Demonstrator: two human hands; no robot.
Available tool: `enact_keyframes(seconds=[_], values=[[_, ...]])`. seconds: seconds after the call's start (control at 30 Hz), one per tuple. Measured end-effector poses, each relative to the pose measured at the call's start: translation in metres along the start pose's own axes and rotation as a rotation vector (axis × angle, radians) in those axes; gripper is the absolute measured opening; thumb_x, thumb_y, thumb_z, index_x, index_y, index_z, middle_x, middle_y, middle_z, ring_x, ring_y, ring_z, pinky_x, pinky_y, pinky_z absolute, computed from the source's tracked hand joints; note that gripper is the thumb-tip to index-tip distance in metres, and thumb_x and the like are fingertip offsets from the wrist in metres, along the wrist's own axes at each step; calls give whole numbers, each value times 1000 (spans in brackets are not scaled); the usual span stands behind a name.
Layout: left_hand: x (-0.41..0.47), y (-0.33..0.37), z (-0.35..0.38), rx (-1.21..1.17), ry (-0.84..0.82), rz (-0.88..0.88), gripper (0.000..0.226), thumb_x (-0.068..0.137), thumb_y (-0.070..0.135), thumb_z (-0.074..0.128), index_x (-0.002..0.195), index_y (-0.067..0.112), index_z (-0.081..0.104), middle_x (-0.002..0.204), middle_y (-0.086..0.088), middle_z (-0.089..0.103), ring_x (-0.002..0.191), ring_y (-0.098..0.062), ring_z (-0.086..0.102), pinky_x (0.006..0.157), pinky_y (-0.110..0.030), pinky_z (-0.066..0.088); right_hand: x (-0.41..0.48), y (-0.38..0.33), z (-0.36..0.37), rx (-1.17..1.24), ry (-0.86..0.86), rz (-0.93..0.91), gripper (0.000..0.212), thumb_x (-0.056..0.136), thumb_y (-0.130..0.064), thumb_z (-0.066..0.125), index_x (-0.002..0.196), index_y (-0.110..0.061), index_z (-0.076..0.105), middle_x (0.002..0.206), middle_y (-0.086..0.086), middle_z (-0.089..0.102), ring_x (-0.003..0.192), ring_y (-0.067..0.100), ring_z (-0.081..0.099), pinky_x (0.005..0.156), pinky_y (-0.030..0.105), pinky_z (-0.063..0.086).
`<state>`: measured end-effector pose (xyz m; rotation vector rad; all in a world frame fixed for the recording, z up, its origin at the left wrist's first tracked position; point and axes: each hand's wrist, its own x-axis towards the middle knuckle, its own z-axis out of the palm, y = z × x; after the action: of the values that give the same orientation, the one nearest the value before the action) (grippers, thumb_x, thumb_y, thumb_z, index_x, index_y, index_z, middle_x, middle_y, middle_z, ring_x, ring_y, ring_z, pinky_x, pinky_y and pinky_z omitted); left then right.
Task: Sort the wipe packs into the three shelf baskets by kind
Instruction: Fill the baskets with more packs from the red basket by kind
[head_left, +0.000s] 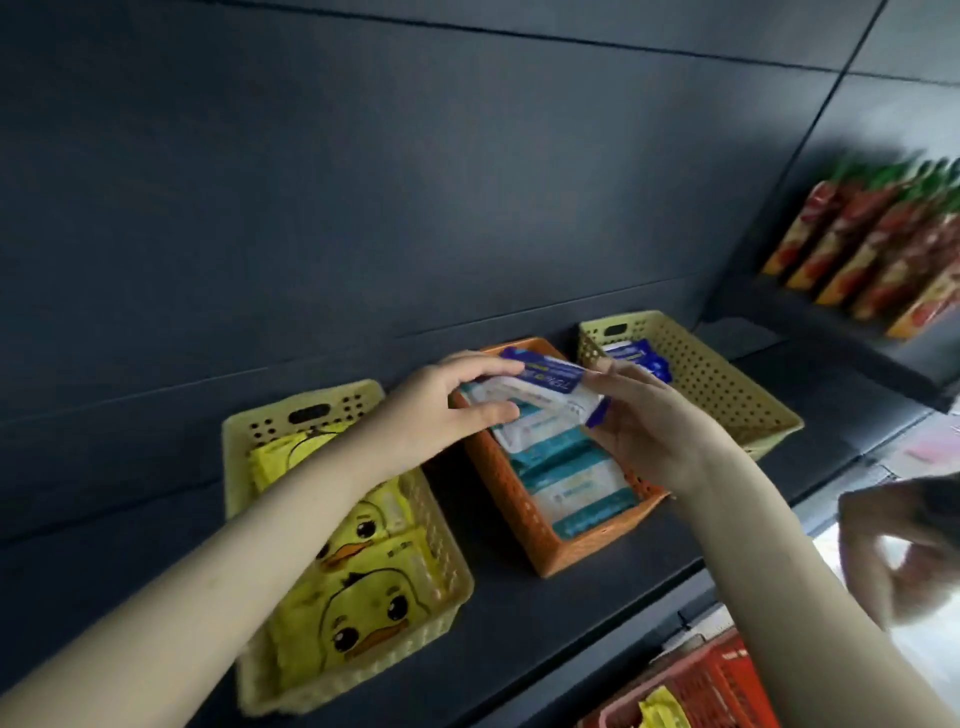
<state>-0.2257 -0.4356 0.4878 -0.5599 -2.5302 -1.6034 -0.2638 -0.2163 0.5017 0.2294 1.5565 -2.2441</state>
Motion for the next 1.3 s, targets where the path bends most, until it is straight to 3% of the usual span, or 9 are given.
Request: enact_keyframes(seconds=[0.1,0.23,0.4,0.53,0.77,0.97,1.07,1.13,1.3], values=[[44,-11,35,-52,45,-42,36,86,34,66,121,33,58,131,10,57,122,5,50,110,-25,35,19,-31,-67,3,150,-78,21,87,-1,61,89,-22,56,84,10,71,63,19,66,54,28,58],[99,-29,87,25,64,-159,38,89,29,64,125,31,54,132,12,52,126,1,45,112,-27,32,57,-68,-140,-13,246,-89,24,89,-7,63,111,-16,57,93,9,75,80,23,73,64,35,61],[160,-31,134,249,-10,-231,66,89,42,61,147,24,34,150,11,31,137,-3,28,107,-14,20,100,-91,-192,-101,215,17,34,91,-17,63,123,-10,54,106,15,72,93,31,71,76,49,58],[189,-40,154,436,-137,-350,93,83,60,58,154,25,9,162,4,-2,148,-17,0,120,-38,6,129,-93,-208,-251,265,67,38,91,-17,63,127,-12,49,107,13,68,89,26,71,71,42,58],[203,-68,166,667,-276,-394,105,77,76,45,153,24,-4,160,6,-12,147,-21,-14,118,-39,-6,158,-79,-211,-454,176,208,33,90,2,59,119,-11,49,107,16,62,79,25,66,46,29,56],[202,-76,164,657,-268,-380,108,69,81,40,153,27,-3,160,9,-10,148,-16,-10,118,-37,-5,164,-63,-217,-692,77,393,27,82,-10,71,106,-10,59,95,11,68,83,23,67,59,31,57],[202,-75,164,666,-263,-377,106,74,78,44,153,27,-2,160,9,-10,148,-15,-9,118,-36,-5,163,-51,-214,-911,-9,406,24,85,-20,69,109,-20,62,109,11,67,103,29,63,88,40,55],[203,-76,164,667,-258,-371,105,74,78,45,154,26,-1,161,9,-9,148,-15,-7,118,-36,-4,162,-51,-215,-823,-1,438,29,90,-13,62,118,-12,59,111,13,67,101,26,64,83,37,55],[203,-75,164,671,-248,-356,103,75,77,46,153,26,2,161,7,-5,148,-16,-3,118,-36,-1,156,-58,-224,-378,143,526,28,87,9,56,113,-3,54,105,19,67,86,29,69,62,40,60]])
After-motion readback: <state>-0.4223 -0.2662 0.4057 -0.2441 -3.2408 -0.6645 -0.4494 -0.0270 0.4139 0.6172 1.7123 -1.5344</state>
